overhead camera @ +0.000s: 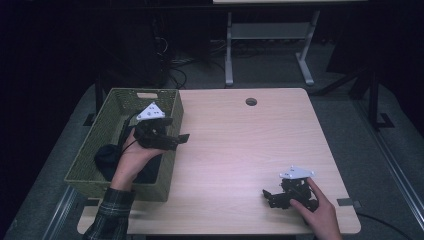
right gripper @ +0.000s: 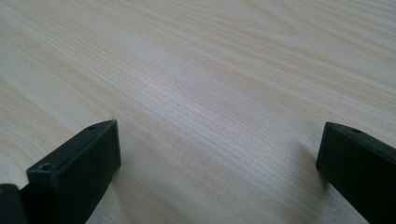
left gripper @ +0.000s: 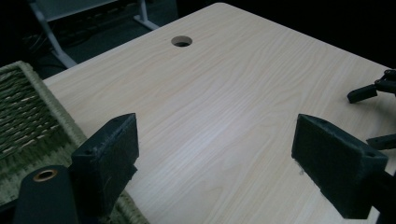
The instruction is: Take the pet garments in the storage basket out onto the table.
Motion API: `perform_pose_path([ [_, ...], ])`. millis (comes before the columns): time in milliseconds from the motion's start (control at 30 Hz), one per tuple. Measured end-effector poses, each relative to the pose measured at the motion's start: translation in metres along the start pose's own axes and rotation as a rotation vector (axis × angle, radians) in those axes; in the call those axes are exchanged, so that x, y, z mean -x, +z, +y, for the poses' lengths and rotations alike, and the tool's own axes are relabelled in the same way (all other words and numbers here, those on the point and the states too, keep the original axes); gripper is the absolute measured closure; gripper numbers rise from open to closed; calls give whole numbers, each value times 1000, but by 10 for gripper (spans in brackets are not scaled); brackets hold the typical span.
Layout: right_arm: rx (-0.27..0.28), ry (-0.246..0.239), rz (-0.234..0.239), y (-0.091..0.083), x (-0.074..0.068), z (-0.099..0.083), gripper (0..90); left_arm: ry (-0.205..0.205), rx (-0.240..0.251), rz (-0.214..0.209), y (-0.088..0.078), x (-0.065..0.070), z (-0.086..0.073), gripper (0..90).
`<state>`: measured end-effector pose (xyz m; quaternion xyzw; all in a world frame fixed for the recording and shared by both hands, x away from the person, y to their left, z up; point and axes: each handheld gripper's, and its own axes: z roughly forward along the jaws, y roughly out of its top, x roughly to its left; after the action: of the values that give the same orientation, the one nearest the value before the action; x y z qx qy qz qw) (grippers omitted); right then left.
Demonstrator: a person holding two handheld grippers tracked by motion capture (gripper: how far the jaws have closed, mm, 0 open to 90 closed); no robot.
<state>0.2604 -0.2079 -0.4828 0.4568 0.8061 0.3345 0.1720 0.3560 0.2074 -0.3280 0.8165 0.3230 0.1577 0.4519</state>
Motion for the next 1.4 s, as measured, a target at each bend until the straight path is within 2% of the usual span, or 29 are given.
perform_pose_path([
  [133,0,-1,0,0,0,0,0,-5,1,13,-4,-5,-1,144],
  [300,0,-1,0,0,0,0,0,-9,-8,55,-14,-16,-5,144],
  [567,-1,0,0,0,0,0,0,-29,-31,105,-21,-30,-13,144],
  [633,-1,0,0,0,0,0,0,-48,-34,131,-25,-37,-18,143],
  [700,-1,0,0,0,0,0,0,-51,-47,147,-28,-42,-21,144],
  [900,0,-1,0,0,0,0,0,-76,-55,176,-34,-51,-28,143],
  [1167,0,0,0,0,0,0,0,-96,-101,207,-37,-63,-41,143],
  [1400,0,0,0,0,0,0,0,-113,-162,233,-36,-74,-54,143],
])
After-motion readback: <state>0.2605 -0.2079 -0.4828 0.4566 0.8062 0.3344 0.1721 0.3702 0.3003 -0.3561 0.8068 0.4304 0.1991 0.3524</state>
